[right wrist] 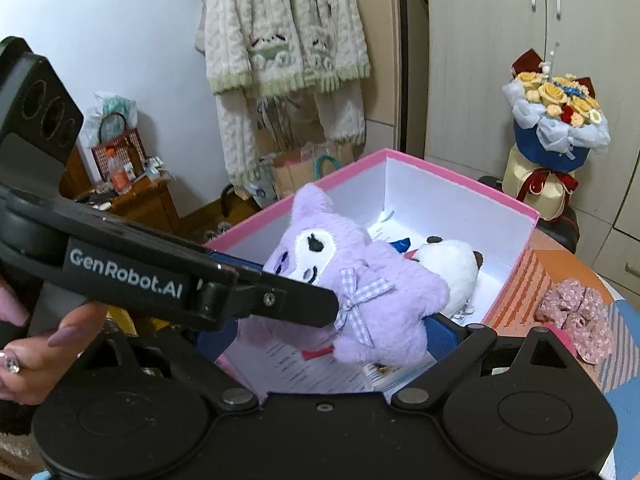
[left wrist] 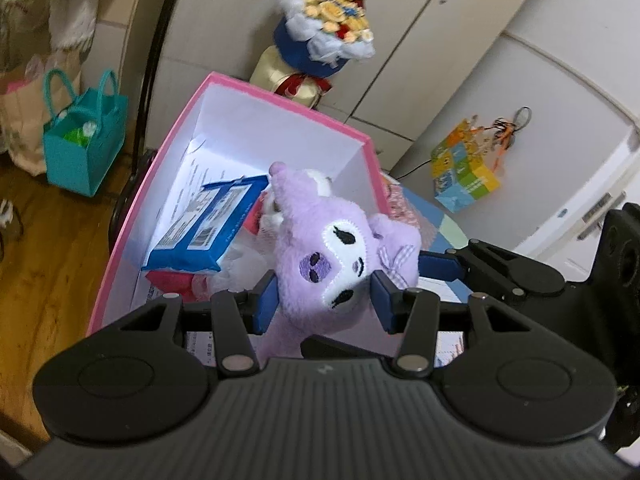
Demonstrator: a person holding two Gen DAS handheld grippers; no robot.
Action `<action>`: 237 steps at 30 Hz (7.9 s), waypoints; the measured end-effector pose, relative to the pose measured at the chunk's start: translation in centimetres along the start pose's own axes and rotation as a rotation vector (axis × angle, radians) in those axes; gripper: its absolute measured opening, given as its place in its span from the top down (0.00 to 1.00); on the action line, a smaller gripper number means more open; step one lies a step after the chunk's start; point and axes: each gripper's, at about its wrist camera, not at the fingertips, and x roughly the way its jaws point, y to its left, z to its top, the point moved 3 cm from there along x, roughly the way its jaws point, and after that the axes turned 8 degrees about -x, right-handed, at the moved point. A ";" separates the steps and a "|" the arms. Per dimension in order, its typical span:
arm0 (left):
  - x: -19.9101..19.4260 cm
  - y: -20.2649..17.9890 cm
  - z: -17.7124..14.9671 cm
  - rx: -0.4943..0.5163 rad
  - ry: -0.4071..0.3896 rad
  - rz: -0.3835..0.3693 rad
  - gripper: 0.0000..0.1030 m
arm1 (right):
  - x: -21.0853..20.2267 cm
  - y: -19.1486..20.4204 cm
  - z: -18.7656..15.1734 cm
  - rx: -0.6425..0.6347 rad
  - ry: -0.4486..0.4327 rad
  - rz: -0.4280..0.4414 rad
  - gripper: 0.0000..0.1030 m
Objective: Organize soft objects
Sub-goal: 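Lower the purple plush into the box and open both tools, then move both tools back toward the white tube on the table, then close the left tool on the white tube while the right tool grips its other end, then lift the white tube with both tools and carry it over the box, then lower the white tube into the box and open both tools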
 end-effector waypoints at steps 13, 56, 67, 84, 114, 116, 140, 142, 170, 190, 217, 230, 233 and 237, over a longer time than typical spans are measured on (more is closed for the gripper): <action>1.9 1.0 -0.3 -0.011 -0.017 0.111 0.48 | 2.8 -0.6 0.2 -0.068 0.078 -0.084 0.06; -6.6 -12.5 -10.6 0.413 -0.082 0.052 0.38 | -16.5 -1.7 -12.3 -0.019 -0.136 -0.324 0.06; -1.1 -16.8 -11.8 0.426 -0.016 -0.015 0.39 | -16.4 -3.9 -15.3 -0.062 -0.195 -0.313 0.12; 9.7 -19.3 -10.1 0.395 -0.029 0.079 0.41 | -8.6 -11.4 -15.4 0.085 -0.141 -0.119 0.20; 21.3 -13.0 -6.6 0.040 0.056 0.107 0.65 | 1.2 -16.1 -14.2 0.146 0.018 -0.212 0.63; 21.5 -12.7 -6.6 0.019 0.078 0.093 0.65 | 1.1 -16.4 -14.6 0.176 0.006 -0.216 0.68; 20.2 -13.8 -9.5 0.086 0.066 0.073 0.80 | -1.6 -15.4 -17.9 0.380 -0.089 -0.201 0.70; 19.5 -14.0 -10.1 0.102 0.070 0.067 0.79 | -2.1 -14.9 -18.1 0.395 -0.091 -0.201 0.70; 4.3 -15.3 -16.0 0.256 0.098 0.000 0.80 | -11.5 -3.3 -17.7 0.302 -0.046 -0.214 0.70; -6.6 -12.5 -9.7 0.264 -0.127 -0.029 0.79 | -13.5 2.5 -7.6 0.093 -0.155 -0.160 0.71; 4.3 -2.2 2.2 0.100 -0.051 0.067 0.79 | 4.0 -5.0 -0.7 0.318 -0.054 0.026 0.81; 1.1 -0.6 2.4 0.084 -0.138 0.120 0.78 | 2.2 -6.0 -0.9 0.302 -0.091 -0.021 0.80; -0.5 -1.3 1.8 0.119 -0.146 0.115 0.76 | -0.2 -6.3 -1.6 0.291 -0.119 -0.046 0.80; -2.4 -3.0 0.1 0.188 -0.148 0.092 0.66 | -4.6 -6.2 -3.9 0.290 -0.160 -0.081 0.68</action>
